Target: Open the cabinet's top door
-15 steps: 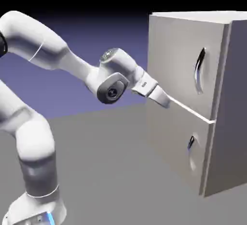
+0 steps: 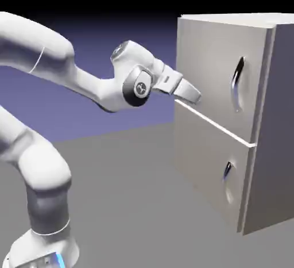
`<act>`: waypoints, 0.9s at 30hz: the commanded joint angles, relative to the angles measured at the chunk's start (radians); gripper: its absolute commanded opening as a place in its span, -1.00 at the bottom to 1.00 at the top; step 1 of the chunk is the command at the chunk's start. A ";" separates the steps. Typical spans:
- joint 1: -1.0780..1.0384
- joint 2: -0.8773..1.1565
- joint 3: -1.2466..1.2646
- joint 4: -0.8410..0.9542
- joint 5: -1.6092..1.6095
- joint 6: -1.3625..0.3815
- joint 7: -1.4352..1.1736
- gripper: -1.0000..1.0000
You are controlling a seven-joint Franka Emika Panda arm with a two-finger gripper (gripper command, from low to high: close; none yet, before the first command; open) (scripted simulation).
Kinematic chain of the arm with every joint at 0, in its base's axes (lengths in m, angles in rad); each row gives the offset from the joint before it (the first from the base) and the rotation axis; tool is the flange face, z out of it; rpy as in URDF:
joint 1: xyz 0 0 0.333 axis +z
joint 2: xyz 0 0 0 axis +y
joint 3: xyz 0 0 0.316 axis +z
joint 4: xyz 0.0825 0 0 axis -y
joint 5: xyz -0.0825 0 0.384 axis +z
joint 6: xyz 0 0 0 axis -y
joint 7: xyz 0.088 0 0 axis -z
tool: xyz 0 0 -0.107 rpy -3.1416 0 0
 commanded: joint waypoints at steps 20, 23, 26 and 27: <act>0.272 -0.118 -0.309 0.125 -0.870 -0.053 0.652 0.00; 0.313 -0.135 -0.356 0.144 -1.000 -0.061 0.750 0.00; 0.354 -0.153 -0.402 0.163 -1.131 -0.069 0.848 0.00; 0.368 -0.159 -0.418 0.169 -1.174 -0.072 0.881 0.00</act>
